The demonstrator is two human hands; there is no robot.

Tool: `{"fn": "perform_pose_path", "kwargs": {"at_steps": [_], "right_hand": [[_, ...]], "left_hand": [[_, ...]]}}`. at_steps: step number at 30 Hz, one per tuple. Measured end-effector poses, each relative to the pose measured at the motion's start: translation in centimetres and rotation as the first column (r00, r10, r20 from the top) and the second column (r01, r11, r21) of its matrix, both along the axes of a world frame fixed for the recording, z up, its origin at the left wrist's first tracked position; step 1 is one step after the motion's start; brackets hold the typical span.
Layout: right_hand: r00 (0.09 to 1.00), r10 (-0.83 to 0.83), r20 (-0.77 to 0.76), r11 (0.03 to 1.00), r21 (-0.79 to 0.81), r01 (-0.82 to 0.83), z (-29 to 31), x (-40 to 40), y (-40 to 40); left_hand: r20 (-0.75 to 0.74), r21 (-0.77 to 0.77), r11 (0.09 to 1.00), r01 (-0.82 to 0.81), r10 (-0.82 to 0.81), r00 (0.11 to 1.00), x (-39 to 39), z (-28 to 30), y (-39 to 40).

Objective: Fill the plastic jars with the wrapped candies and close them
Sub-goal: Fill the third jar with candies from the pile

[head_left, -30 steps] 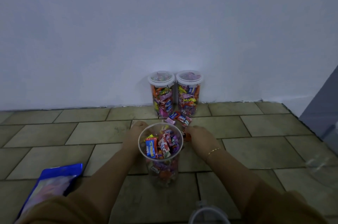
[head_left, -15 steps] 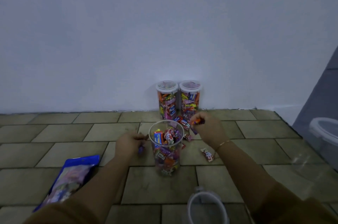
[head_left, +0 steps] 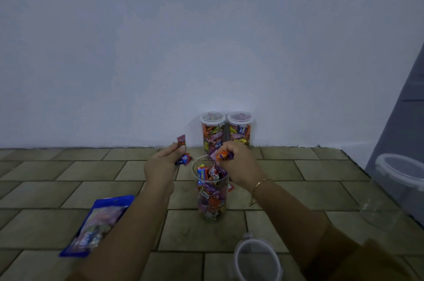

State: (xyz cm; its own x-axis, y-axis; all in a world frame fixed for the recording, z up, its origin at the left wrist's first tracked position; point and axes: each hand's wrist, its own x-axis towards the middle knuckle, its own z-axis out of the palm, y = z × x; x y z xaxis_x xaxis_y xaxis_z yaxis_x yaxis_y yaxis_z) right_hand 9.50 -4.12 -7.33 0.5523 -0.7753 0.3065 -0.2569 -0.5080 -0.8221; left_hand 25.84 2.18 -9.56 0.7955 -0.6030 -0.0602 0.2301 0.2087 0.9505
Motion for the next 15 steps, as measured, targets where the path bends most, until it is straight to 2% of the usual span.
{"fn": "perform_pose_path", "kwargs": {"at_steps": [3, 7, 12, 15], "right_hand": [[0.999, 0.001, -0.037, 1.000, 0.029, 0.000, -0.1, 0.0, 0.2], [0.999, 0.038, 0.013, 0.991, 0.131, -0.039, -0.1, 0.0, 0.6], [0.997, 0.061, 0.052, 0.981, 0.181, -0.069, 0.3, -0.6, 0.9], [0.997, 0.007, 0.078, 0.981, 0.192, -0.022, 0.3, -1.3, 0.9]], "left_hand": [[0.156, 0.016, 0.998, 0.055, -0.057, 0.986, -2.1, 0.9, 0.3], [0.326, 0.093, 0.989, 0.119, -0.143, 0.934, -4.1, 1.2, 0.7], [0.406, 0.092, 0.984, 0.155, -0.179, 0.896, -4.9, 1.5, 1.3], [0.433, 0.074, 0.987, 0.145, -0.163, 0.886, -4.9, 1.5, 1.4]]}}
